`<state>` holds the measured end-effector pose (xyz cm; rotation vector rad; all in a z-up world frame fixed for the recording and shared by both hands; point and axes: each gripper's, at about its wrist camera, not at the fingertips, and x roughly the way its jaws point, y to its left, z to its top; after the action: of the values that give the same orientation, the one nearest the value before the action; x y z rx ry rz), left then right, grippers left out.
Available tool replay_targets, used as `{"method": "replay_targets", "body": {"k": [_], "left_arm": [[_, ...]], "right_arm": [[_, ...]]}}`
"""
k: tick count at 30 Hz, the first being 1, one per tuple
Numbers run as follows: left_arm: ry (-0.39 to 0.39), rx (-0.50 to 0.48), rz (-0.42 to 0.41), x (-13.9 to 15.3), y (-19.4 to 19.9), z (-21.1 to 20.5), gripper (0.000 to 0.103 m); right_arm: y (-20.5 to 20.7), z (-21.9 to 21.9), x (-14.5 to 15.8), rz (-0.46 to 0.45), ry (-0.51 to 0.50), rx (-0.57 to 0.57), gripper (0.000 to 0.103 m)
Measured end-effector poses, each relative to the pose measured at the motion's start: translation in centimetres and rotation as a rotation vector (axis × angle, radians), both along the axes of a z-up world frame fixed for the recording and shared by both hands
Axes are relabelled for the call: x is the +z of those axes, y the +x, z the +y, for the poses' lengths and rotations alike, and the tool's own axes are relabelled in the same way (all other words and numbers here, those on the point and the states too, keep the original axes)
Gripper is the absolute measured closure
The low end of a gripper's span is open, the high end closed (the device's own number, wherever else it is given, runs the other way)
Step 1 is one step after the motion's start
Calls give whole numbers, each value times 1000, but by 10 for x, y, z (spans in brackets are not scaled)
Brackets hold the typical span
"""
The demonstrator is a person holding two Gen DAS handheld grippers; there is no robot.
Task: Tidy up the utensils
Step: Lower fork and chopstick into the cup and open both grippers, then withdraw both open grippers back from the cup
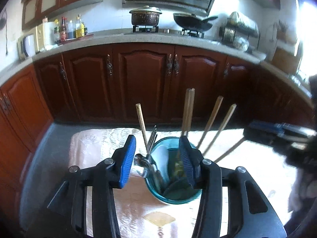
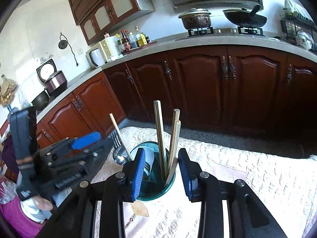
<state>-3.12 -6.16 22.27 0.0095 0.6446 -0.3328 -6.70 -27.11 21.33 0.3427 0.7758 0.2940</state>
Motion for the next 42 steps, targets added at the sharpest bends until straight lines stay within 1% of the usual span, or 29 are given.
{"method": "replay_targets", "body": {"k": [3, 6, 8, 12, 17, 20, 23, 26, 30, 34, 36, 40, 42], "left_arm": [[0, -2, -7, 7, -10, 1, 57], [32, 22, -22, 9, -22, 1, 57], [42, 35, -26, 8, -28, 2, 57], [50, 67, -20, 4, -38, 6, 57], [76, 109, -19, -3, -54, 10, 57], [76, 122, -19, -5, -62, 13, 57], [68, 127, -20, -6, -69, 15, 57], [61, 133, -25, -6, -76, 18, 57], [60, 147, -32, -6, -83, 19, 57], [64, 157, -44, -6, -88, 20, 57], [61, 161, -52, -6, -91, 20, 57], [67, 167, -60, -6, -94, 20, 57], [67, 170, -62, -7, -95, 21, 57]], "right_arm": [[-11, 2, 6, -22, 4, -7, 69], [-18, 6, 13, -38, 6, -4, 67], [-24, 12, 15, -44, 11, 3, 65], [-34, 26, 17, -56, -16, 18, 64], [-46, 39, 11, -53, -28, 12, 62], [-51, 45, 5, -36, -33, 2, 62], [-54, 52, -2, -13, -67, -21, 62], [-59, 55, -6, -4, -65, -22, 62], [-62, 59, -6, 4, -66, -26, 60], [-65, 64, -5, -1, -104, -26, 60], [-67, 66, -4, -3, -105, -30, 59], [-67, 65, -3, -2, -101, -41, 54], [-67, 67, -3, -5, -107, -40, 54]]}}
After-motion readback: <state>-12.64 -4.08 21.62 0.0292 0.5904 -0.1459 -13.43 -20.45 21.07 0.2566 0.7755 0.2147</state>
